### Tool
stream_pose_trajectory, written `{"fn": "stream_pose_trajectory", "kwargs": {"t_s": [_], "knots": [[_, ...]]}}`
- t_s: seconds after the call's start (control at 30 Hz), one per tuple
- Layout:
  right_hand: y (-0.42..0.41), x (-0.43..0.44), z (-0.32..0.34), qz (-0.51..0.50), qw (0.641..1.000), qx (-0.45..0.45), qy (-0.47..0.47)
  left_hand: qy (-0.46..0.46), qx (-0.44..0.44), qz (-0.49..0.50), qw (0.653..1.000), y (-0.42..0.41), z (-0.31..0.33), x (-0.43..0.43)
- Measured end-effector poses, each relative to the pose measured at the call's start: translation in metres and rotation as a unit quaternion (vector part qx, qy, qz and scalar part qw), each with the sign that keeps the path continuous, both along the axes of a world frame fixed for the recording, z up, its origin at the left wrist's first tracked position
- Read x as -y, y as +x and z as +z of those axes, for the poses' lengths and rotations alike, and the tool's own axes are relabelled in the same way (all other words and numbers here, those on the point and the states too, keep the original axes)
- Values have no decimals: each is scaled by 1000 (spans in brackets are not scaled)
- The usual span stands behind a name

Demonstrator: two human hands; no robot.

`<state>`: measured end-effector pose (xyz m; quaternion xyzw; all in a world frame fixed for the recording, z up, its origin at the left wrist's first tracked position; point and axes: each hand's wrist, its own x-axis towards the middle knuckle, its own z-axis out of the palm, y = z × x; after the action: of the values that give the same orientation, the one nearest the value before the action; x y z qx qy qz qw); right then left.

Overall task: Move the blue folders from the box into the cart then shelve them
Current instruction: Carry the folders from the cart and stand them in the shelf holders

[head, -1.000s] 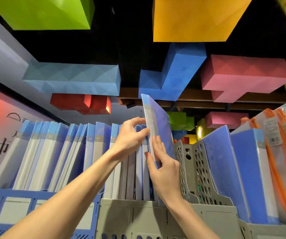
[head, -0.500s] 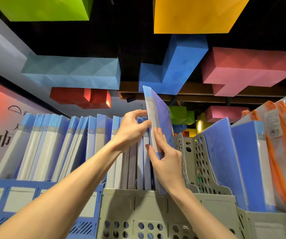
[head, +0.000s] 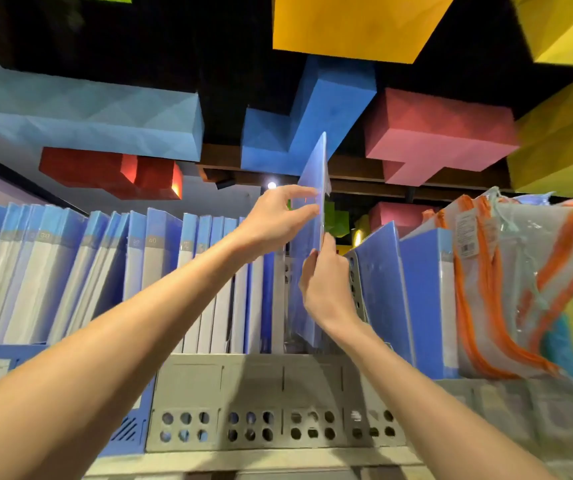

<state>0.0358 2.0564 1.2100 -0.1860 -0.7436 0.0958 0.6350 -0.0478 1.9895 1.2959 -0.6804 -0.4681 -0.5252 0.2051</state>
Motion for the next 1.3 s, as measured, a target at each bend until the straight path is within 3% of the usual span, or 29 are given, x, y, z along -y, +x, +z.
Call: {"fn": "stream_pose_trajectory", "kwargs": {"t_s": [0.23, 0.43, 0.9, 1.1, 1.3], "knots": [[79, 3, 60, -25, 995, -75, 66, 33, 24, -25, 999, 17, -6, -1], [146, 13, 86, -70, 986, -112, 99, 7, 20, -25, 999, 49, -24, -23], [244, 35, 101, -73, 962, -209, 162, -12, -15, 38, 999, 113, -57, -90], [263, 38, 92, -76, 968, -178, 161, 4, -43, 141, 989, 124, -67, -101], [255, 26, 76, -79, 976, -143, 143, 12, -27, 134, 991, 114, -70, -100]]}}
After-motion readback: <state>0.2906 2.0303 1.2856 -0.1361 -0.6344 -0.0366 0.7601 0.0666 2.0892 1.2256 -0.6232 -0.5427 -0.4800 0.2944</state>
